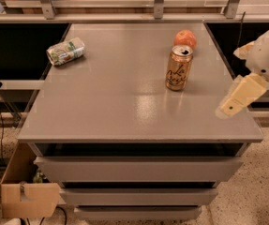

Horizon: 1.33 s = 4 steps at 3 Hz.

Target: Pick orange can

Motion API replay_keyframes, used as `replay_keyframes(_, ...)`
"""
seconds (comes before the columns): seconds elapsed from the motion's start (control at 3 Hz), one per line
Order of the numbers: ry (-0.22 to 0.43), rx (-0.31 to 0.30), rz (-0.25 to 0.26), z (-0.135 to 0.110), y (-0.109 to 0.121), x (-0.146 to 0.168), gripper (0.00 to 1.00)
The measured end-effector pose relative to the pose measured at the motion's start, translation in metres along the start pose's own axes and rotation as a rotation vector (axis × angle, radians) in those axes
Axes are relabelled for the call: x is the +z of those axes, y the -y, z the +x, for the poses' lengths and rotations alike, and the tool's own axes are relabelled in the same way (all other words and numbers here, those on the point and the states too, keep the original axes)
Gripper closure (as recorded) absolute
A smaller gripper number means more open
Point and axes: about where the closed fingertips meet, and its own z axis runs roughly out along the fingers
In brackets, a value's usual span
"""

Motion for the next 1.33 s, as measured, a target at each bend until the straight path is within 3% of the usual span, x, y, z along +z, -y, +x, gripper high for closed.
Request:
replay_keyframes(0.33,0.033,0.003,0.038,-0.008,0.011,0.001,0.00)
replay_keyframes(0.67,0.031,0.002,0.034,-0.008,0.009,0.002,0.00)
replay_keyframes(1.33,0.176,-0.023,0.004,-0.038,0.019,0.044,0.00)
